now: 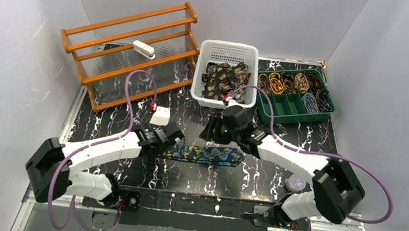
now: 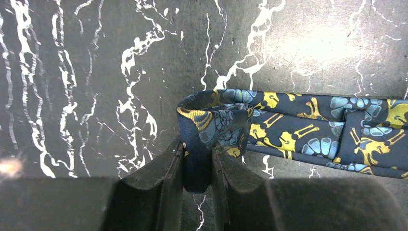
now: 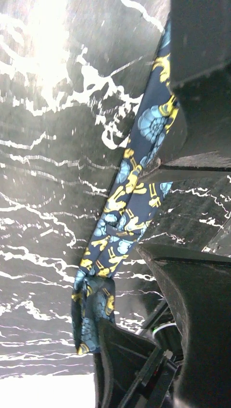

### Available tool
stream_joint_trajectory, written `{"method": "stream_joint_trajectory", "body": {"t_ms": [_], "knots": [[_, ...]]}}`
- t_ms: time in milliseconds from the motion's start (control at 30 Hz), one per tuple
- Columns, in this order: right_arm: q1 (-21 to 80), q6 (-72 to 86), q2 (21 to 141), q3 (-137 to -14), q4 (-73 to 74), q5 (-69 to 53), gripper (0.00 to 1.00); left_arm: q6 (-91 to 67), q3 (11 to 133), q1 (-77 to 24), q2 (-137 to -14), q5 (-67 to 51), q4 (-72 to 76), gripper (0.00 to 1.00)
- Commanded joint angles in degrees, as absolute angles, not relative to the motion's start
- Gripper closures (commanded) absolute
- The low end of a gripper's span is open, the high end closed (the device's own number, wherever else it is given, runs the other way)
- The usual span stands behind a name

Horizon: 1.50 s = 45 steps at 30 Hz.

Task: Roll the ties
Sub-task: Roll the tie at the center of the board.

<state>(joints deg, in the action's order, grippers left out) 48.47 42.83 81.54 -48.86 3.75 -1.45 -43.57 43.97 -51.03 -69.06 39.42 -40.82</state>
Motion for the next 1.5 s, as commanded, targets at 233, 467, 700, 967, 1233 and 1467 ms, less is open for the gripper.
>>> {"method": "stream_joint_trajectory", "body": {"t_ms": [233,467,700,967,1233,1467], "knots": [[43.9,47.9,71.7,-41.7,2.4,7.3,0.41,-57.5,53.7,-60.3,-85.9,54.7,-54.9,0.87],[42.9,48.2,71.3,-40.6,2.4,6.3,0.40,-59.3,59.1,-63.2,-92.4,53.8,-54.1,0.84],[42.6,48.6,70.7,-39.1,2.0,5.8,0.39,-55.9,62.8,-64.1,-97.3,51.4,-50.8,0.81],[41.9,49.6,66.4,-36.5,0.5,7.8,0.35,-51.8,60.0,-64.1,-95.8,43.1,-39.0,0.68],[41.3,47.3,65.9,-38.3,2.3,7.3,0.25,-50.5,54.7,-63.3,-87.8,34.8,-29.3,0.38],[41.2,43.7,72.3,-40.6,-0.9,-5.3,0.23,-52.1,50.0,-62.8,-73.0,34.4,-23.4,0.24]]}}
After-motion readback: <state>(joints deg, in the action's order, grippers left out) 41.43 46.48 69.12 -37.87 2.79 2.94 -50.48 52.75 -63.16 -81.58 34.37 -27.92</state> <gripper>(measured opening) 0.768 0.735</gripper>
